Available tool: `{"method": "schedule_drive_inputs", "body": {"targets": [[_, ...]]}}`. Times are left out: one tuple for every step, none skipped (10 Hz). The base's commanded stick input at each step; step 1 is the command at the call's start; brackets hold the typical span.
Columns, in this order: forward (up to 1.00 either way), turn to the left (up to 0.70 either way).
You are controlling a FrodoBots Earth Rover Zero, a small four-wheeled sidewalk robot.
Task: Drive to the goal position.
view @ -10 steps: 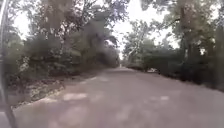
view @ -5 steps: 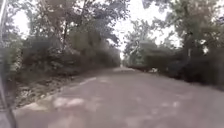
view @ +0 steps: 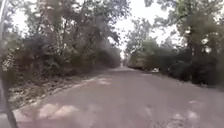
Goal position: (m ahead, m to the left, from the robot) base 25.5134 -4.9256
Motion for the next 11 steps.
{"method": "schedule_drive_inputs", "body": {"targets": [[0.70, 0.00], [0.70, -0.22], [0.70, -0.14], [0.70, -0.03], [0.70, 0.00], [0.70, 0.00], [0.70, 0.00], [0.70, 0.00], [0.70, 0.00], [0.70, 0.00], [0.70, 0.00]]}}
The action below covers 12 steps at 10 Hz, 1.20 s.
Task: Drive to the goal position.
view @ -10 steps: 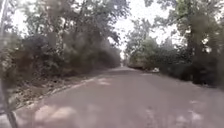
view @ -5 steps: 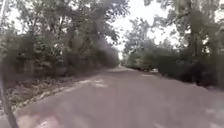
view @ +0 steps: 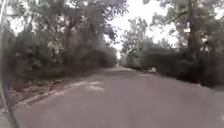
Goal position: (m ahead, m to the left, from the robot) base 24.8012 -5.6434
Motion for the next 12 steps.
{"method": "schedule_drive_inputs", "body": {"targets": [[0.70, 0.00], [0.70, 0.00], [0.70, 0.00], [0.70, 0.00], [0.70, 0.00], [0.70, 0.00], [0.70, 0.00], [0.70, 0.00], [0.70, 0.00], [0.70, 0.00], [0.70, 0.03], [0.70, 0.28]]}}
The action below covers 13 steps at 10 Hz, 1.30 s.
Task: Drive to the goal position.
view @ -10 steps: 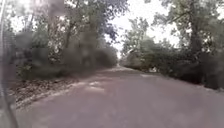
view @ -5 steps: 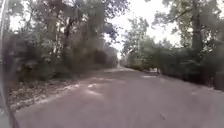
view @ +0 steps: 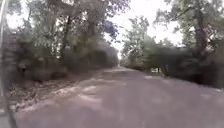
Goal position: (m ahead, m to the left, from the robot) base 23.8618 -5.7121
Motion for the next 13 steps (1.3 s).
{"method": "schedule_drive_inputs", "body": {"targets": [[0.70, 0.34], [0.70, 0.27], [0.70, 0.11], [0.70, 0.03], [0.70, 0.01], [0.70, 0.00], [0.70, 0.00], [0.70, 0.00], [0.70, 0.00], [0.70, 0.00], [0.70, 0.00], [0.70, 0.00], [0.70, 0.00]]}}
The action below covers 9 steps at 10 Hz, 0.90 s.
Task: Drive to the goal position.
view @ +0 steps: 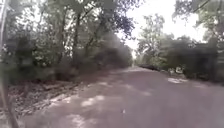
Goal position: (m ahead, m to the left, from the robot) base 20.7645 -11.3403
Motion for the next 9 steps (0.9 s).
{"method": "schedule_drive_inputs", "body": {"targets": [[0.70, 0.00], [0.70, 0.00], [0.70, 0.00], [0.70, -0.01], [0.70, -0.02], [0.70, -0.27], [0.70, -0.34], [0.70, -0.21], [0.70, 0.00]]}}
